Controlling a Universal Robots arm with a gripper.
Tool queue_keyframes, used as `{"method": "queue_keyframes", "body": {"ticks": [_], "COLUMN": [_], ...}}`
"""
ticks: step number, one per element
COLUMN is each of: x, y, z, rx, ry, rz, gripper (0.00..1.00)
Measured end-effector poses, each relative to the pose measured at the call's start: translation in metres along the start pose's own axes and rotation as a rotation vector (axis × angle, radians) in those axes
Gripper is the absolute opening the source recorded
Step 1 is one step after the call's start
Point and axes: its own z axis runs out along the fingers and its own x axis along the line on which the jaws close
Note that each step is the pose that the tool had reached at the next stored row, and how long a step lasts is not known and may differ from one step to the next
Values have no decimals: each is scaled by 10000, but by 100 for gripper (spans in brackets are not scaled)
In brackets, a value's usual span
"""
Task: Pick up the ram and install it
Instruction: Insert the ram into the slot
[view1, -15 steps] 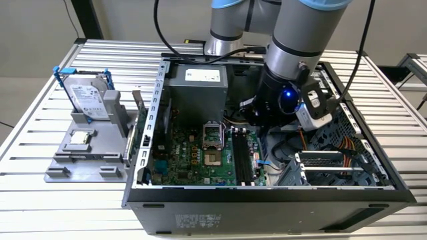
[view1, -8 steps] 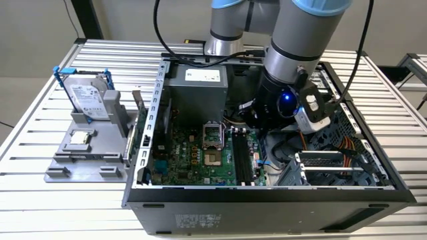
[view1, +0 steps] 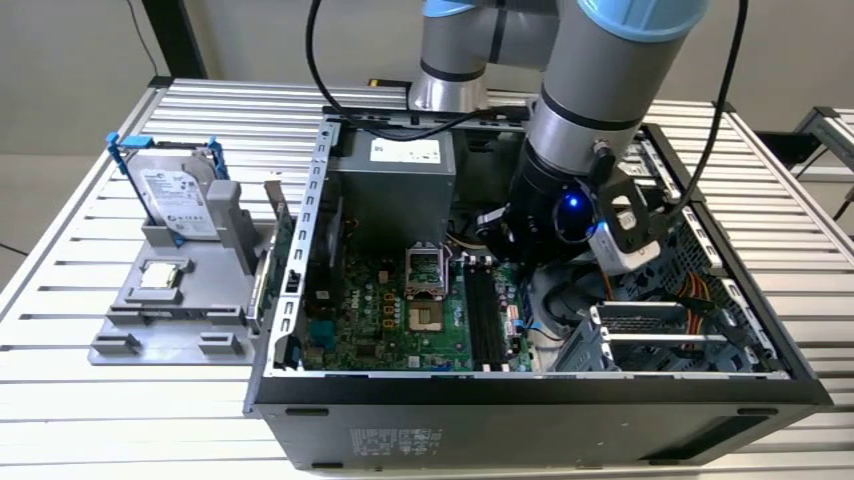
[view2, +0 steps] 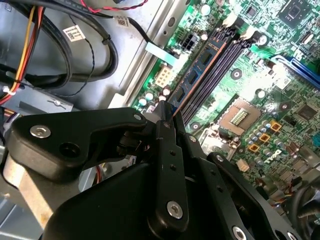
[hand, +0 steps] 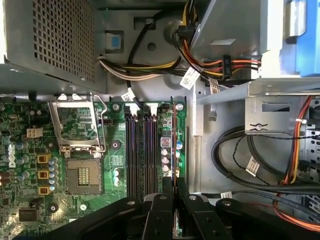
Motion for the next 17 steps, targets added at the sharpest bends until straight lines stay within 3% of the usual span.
{"method": "queue_keyframes", "body": {"ticks": [17], "x": [47], "y": [-95], "z": [112], "rx": [-1], "ry": [8], "rz": [-236], "gripper": [0]}}
